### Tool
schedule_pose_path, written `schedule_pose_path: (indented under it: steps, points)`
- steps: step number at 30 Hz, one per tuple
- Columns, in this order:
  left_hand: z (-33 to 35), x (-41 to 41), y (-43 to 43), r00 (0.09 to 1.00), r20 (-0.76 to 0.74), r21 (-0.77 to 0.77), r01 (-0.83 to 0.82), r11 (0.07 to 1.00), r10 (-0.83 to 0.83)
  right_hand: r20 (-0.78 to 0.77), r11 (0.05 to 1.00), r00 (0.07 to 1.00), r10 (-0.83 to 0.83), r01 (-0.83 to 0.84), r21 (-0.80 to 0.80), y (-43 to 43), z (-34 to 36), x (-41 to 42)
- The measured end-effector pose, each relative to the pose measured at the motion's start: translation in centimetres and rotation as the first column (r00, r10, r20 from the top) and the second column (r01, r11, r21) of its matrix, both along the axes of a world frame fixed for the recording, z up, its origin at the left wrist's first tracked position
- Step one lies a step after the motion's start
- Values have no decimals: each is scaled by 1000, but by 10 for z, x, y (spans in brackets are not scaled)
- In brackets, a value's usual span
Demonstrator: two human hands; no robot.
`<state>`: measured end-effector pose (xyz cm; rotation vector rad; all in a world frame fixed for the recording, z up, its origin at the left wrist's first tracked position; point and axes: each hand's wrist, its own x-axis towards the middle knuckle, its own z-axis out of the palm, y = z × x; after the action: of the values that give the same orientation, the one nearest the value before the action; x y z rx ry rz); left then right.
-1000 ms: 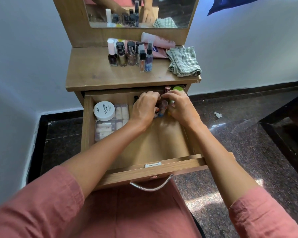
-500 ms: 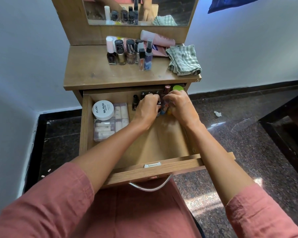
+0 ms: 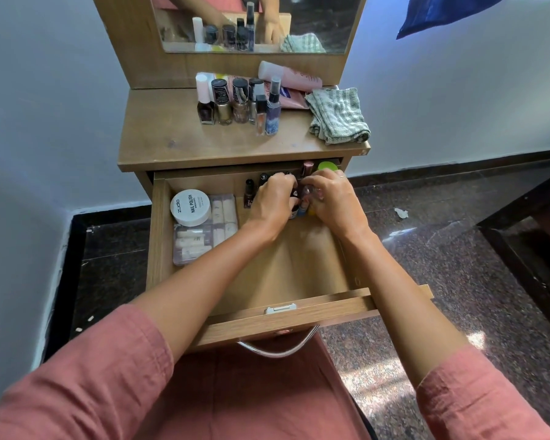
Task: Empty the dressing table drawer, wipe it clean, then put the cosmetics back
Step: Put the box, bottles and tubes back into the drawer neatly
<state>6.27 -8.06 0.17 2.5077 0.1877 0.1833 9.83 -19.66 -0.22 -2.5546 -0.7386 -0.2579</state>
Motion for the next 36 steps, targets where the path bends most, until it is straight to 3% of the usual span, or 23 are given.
schedule_pose_path:
  steps: [4, 7, 11, 15, 21, 36]
  points:
    - [11, -3, 8, 987, 161, -13, 9, 1000, -7, -6, 994, 999, -48, 48, 99, 4, 10, 3]
    - [26, -2, 18, 925, 379, -53, -10, 999, 29, -15, 967, 998, -58, 60, 249, 16, 32, 8]
    - [50, 13, 39, 850, 502, -113, -115, 987, 157, -10, 910, 1000, -20, 23, 415, 39, 72, 19]
    - [64, 27, 51, 864, 452, -98, -199, 975, 222, 28, 897, 1000, -13, -1, 441, 63, 96, 38]
    - [67, 41, 59, 910, 392, -49, -129, 990, 138, -19, 925, 1000, 24, -15, 381, 78, 98, 54]
    - [75, 4, 36, 917, 385, -165, -44, 985, 106, 13, 883, 1000, 0, -6, 470, 38, 94, 23]
